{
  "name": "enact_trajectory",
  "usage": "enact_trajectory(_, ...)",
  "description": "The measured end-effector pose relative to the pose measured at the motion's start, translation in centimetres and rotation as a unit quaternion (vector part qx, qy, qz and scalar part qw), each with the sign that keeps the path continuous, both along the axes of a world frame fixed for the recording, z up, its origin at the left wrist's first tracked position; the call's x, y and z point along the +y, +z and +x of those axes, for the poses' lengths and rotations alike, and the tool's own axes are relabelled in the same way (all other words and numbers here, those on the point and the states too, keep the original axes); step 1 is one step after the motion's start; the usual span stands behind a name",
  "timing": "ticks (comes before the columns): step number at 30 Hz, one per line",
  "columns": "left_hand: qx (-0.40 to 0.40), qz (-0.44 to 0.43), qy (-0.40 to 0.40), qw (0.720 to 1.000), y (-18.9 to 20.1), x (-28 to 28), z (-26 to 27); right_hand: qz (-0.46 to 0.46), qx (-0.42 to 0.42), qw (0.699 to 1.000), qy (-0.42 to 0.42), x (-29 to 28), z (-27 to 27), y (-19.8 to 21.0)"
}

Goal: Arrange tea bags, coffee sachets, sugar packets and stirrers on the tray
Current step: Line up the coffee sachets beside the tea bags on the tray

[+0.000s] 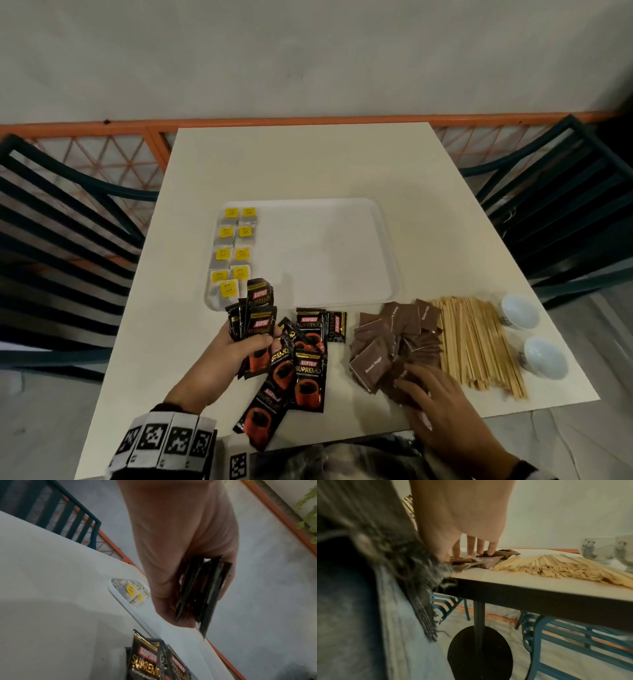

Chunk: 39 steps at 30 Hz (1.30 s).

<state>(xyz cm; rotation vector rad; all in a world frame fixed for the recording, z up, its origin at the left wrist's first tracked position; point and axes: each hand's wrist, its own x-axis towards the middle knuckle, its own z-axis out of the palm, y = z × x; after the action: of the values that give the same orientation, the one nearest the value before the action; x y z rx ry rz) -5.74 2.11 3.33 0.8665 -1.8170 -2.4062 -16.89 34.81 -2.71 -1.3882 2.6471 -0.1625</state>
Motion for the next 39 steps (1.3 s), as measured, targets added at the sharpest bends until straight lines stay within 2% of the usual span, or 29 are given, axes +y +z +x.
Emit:
enact_trajectory(3,0.003,0.026,0.061,0.998,0.2,0.2,0.7,-0.028,0.009,0.997,0.076,-1.1,-1.0,1.0)
enact_trajectory(6,0.006,0.02,0.11,0.994,0.5,0.5,1.6,-0.025,0.029,0.983,0.178,-4.7,-1.6,1.7)
enact_trajectory(11,-0.009,0.024,0.197,0.98,0.4,1.7,3.8,-0.063,0.042,0.92,0.384,-12.4,0.8,1.8)
enact_trajectory(15,-0.015,0.021,0.246,0.969,0.4,2.8,5.6,-0.041,0.049,0.888,0.456,-16.8,3.2,0.3)
enact_trajectory(19,-0.029,0.017,0.26,0.965,0.5,3.7,7.0,-0.012,0.03,0.892,0.451,-18.6,4.1,-0.6)
enact_trajectory(24,-0.03,0.009,0.311,0.95,0.2,4.0,8.4,-0.107,-0.015,0.882,0.459,-19.4,3.7,0.0)
enact_trajectory(27,-0.015,0.003,0.322,0.947,0.1,3.5,9.5,-0.15,-0.095,0.897,0.406,-19.7,3.1,0.8)
enact_trajectory(30,-0.023,-0.002,0.318,0.948,0.2,2.7,10.0,-0.186,-0.222,0.904,0.316,-20.1,2.0,2.6)
enact_trajectory(32,-0.021,0.007,0.292,0.956,0.4,2.1,9.6,-0.188,-0.29,0.9,0.267,-20.4,0.9,4.3)
enact_trajectory(35,-0.008,0.023,0.23,0.973,0.9,1.4,8.0,-0.167,-0.362,0.881,0.253,-21.0,-0.1,6.7)
enact_trajectory(39,0.016,0.021,0.109,0.994,1.8,0.8,5.3,-0.145,-0.354,0.897,0.223,-22.2,-0.6,8.7)
